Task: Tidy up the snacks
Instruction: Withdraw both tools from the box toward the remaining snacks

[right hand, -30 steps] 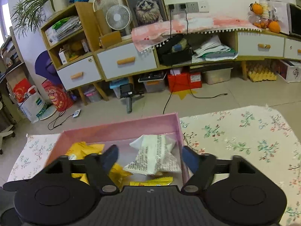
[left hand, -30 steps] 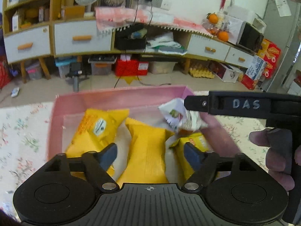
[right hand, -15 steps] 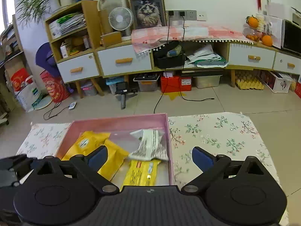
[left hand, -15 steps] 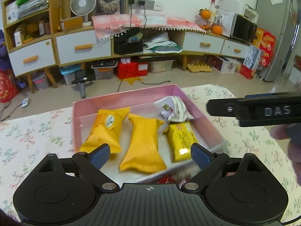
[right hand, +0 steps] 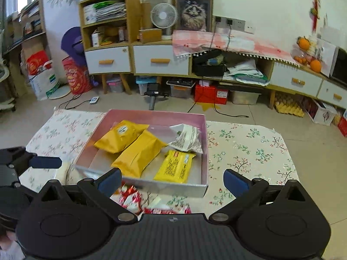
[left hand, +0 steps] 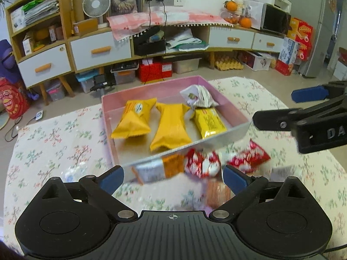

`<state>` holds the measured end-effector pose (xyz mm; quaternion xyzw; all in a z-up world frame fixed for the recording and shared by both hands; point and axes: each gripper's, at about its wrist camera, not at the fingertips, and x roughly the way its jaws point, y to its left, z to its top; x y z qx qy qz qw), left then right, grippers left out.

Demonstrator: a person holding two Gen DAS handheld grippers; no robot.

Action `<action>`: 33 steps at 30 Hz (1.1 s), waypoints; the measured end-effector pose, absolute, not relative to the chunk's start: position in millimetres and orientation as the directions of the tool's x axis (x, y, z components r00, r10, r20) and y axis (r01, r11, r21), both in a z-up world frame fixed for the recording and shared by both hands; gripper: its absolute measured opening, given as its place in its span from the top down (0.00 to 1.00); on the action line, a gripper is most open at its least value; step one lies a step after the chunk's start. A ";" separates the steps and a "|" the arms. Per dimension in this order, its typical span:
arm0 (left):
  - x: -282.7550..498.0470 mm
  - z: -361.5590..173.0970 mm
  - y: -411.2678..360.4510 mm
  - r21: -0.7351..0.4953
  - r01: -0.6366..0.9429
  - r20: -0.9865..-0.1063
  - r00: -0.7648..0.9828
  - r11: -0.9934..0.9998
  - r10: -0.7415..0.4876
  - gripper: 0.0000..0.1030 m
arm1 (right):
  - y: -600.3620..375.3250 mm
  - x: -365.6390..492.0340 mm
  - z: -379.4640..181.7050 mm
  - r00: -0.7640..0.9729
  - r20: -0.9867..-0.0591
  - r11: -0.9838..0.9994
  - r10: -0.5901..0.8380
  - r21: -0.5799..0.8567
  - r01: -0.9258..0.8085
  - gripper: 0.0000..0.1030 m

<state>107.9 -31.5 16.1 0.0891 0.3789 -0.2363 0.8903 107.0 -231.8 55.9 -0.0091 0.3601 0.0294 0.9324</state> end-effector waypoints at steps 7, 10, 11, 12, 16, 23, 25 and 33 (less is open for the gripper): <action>96.8 -4.3 -6.6 -0.037 0.465 -0.730 0.592 0.885 -0.341 0.02 | -234.4 87.5 49.5 0.755 -0.650 0.996 0.088 0.047 -0.075 0.21; 93.9 -12.0 4.5 -0.037 0.456 -0.736 0.589 0.889 -0.333 0.02 | -235.8 79.7 42.6 0.748 -0.659 0.997 0.076 0.035 -0.070 0.21; 93.1 -13.5 8.2 -0.038 0.454 -0.738 0.588 0.890 -0.331 0.02 | -237.2 78.2 39.7 0.745 -0.663 0.997 0.072 0.029 -0.071 0.21; 92.2 -14.9 12.2 -0.041 0.453 -0.738 0.587 0.891 -0.332 0.02 | -237.3 76.2 37.3 0.742 -0.667 0.997 0.067 0.019 -0.073 0.21; 86.5 -18.8 25.0 -0.037 0.472 -0.733 0.587 0.881 -0.345 0.02 | -240.0 68.3 24.5 0.730 -0.682 0.997 0.040 -0.023 -0.076 0.21; 93.1 -37.5 60.2 -0.066 0.547 -0.729 0.544 0.835 -0.414 0.02 | -250.4 51.7 3.6 0.717 -0.696 0.992 0.038 -0.060 -0.110 0.21; 97.0 -41.8 70.2 -0.108 0.557 -0.731 0.517 0.823 -0.446 0.02 | -252.0 48.5 -2.5 0.710 -0.703 0.990 0.038 -0.068 -0.121 0.21; 100.1 -53.9 78.5 -0.169 0.624 -0.754 0.417 0.763 -0.508 0.04 | -256.0 40.7 -20.4 0.661 -0.750 0.983 0.031 -0.095 -0.154 0.21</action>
